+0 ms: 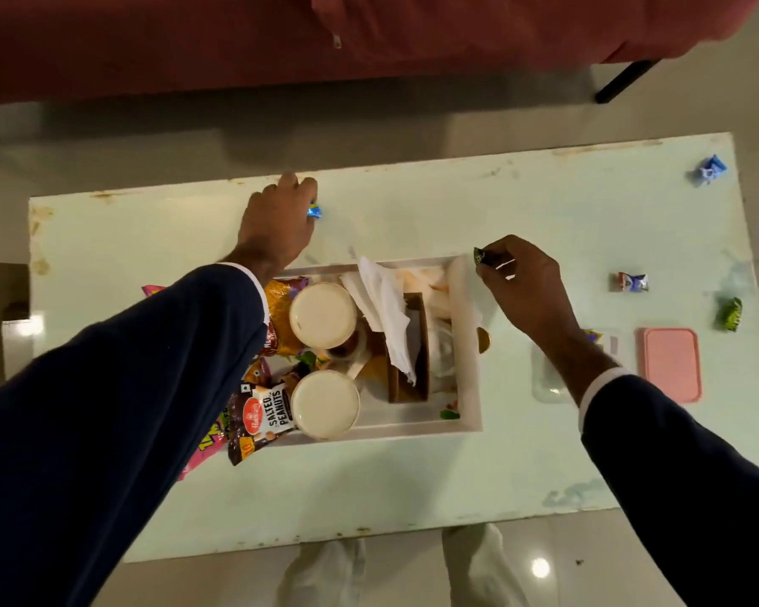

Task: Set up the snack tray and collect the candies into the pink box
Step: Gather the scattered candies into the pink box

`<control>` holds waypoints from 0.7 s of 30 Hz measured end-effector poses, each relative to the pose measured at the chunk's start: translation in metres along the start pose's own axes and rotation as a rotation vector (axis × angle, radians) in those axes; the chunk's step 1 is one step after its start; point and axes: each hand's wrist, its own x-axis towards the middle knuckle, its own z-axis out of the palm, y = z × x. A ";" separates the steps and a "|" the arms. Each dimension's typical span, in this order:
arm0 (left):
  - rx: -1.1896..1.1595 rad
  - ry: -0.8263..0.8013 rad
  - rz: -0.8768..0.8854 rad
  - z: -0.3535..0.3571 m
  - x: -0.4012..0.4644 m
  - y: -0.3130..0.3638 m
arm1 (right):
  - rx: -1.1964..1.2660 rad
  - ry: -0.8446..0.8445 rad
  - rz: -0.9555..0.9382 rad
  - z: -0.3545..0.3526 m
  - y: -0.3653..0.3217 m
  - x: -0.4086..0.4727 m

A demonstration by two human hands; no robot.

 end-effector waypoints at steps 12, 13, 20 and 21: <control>-0.903 0.102 0.011 -0.070 -0.090 0.159 | 0.321 0.146 0.202 -0.085 0.022 -0.096; -0.951 0.029 0.019 -0.064 -0.102 0.184 | 0.313 0.168 0.206 -0.096 0.029 -0.107; -0.955 -0.303 -0.036 0.014 -0.148 0.312 | 0.345 0.201 0.470 -0.133 0.102 -0.160; -0.933 -0.305 -0.045 0.023 -0.148 0.325 | 0.356 0.207 0.477 -0.134 0.108 -0.161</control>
